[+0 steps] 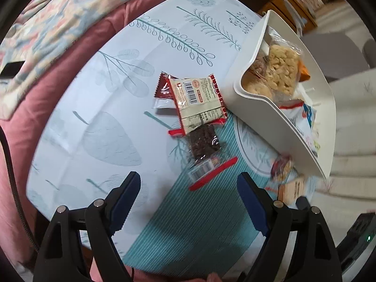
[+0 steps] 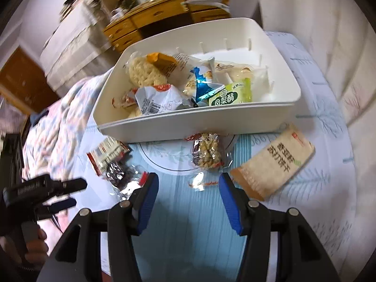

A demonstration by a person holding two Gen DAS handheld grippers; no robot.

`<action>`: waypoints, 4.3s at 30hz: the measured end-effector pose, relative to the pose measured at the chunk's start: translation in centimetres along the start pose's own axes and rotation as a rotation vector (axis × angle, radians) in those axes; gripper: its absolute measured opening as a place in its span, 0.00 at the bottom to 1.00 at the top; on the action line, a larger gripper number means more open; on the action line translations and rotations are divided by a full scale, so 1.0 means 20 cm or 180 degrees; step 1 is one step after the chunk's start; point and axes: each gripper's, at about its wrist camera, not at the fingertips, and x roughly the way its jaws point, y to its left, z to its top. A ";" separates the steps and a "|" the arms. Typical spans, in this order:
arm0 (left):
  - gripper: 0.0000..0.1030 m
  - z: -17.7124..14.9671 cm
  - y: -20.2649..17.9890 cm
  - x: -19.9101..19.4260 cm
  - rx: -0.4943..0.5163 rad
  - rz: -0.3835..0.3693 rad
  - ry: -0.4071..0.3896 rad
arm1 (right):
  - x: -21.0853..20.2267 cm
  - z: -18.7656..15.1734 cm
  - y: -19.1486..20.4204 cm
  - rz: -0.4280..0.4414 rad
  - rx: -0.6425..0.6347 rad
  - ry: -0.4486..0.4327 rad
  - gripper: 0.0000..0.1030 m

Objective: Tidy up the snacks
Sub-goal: 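Withdraw both open tools from the tray toward the remaining snacks, then grasp the dark brownie packet with the left tool while the right tool grasps the clear nut bag, then carry the brownie packet and nut bag into the white tray and open both tools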

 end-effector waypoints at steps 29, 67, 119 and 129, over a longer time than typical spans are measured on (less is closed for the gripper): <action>0.76 0.17 -0.20 0.45 -0.0542 0.0476 -0.0111 | 0.33 0.11 -0.08 0.0119 -0.0870 0.0052 0.52; 0.48 0.08 -0.21 0.14 0.0310 0.0618 0.0360 | 0.29 0.00 0.16 0.0285 -0.0747 0.0439 0.43; 0.76 0.41 -1.08 -0.08 0.2619 -0.0277 -0.0434 | -0.11 0.39 -0.22 -0.0419 0.0575 -0.1126 0.46; 0.76 0.37 -0.95 -0.21 0.2578 -0.0337 -0.0491 | -0.22 0.31 -0.23 -0.0579 0.0748 -0.1160 0.48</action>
